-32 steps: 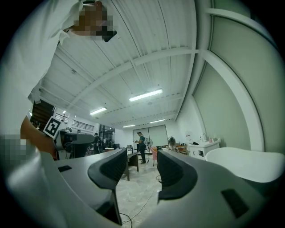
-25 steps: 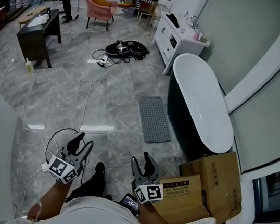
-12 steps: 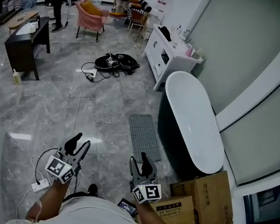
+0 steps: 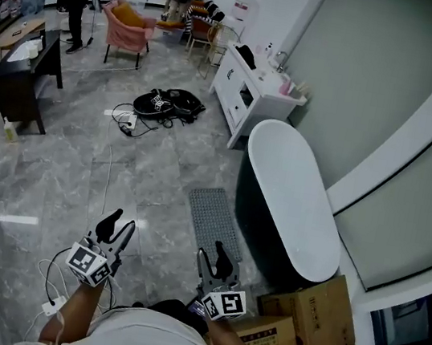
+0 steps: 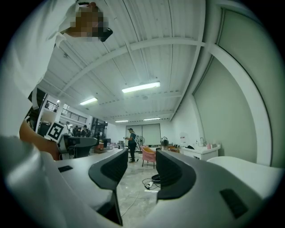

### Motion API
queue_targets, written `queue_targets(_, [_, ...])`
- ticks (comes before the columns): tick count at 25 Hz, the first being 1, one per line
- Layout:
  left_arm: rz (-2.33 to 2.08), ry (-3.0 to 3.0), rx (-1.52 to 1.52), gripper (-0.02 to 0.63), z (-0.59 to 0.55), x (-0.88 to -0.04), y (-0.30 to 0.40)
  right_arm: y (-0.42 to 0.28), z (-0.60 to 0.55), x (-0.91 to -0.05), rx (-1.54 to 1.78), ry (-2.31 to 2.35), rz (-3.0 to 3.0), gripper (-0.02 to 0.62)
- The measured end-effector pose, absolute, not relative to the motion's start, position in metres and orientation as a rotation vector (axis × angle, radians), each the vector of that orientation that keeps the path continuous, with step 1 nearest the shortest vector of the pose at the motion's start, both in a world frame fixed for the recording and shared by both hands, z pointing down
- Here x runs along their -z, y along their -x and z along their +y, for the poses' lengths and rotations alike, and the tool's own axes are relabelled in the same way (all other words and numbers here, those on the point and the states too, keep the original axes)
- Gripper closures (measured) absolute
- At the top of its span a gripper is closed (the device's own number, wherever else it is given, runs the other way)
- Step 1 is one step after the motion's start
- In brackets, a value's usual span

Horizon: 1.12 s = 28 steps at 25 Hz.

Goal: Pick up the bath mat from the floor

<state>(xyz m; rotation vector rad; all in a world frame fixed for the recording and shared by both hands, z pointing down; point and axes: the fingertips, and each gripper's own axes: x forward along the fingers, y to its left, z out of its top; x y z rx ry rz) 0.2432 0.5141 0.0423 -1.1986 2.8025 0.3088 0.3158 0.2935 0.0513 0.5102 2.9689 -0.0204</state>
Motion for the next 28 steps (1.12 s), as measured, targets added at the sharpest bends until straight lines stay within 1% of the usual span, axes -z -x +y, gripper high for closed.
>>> queue_targets(7, [2.802,1.280,-0.274,0.433,0.476,-0.056,-0.176,-0.251,0.245,-0.076,0.110,-0.373,3.006,0.388])
queue_targets(14, [2.820,1.263,-0.208,0.433,0.433,-0.045,-0.067,-0.139,0.201,-0.095,0.192,-0.416,2.994,0.400])
queue_targets(20, [2.822,1.268,-0.173,0.433,0.374,-0.032,0.021,-0.055,0.151,-0.082,0.212,-0.451,2.962,0.408])
queue_targets(24, [2.801,1.359,-0.172,0.433,0.324,-0.041,0.057,-0.023,0.109,-0.098,0.177,-0.412,3.005,0.408])
queue_targets(28, [2.780,1.424,-0.151,0.430,0.288,-0.045,0.085,-0.013,0.069,-0.112,0.190,-0.330,3.022,0.408])
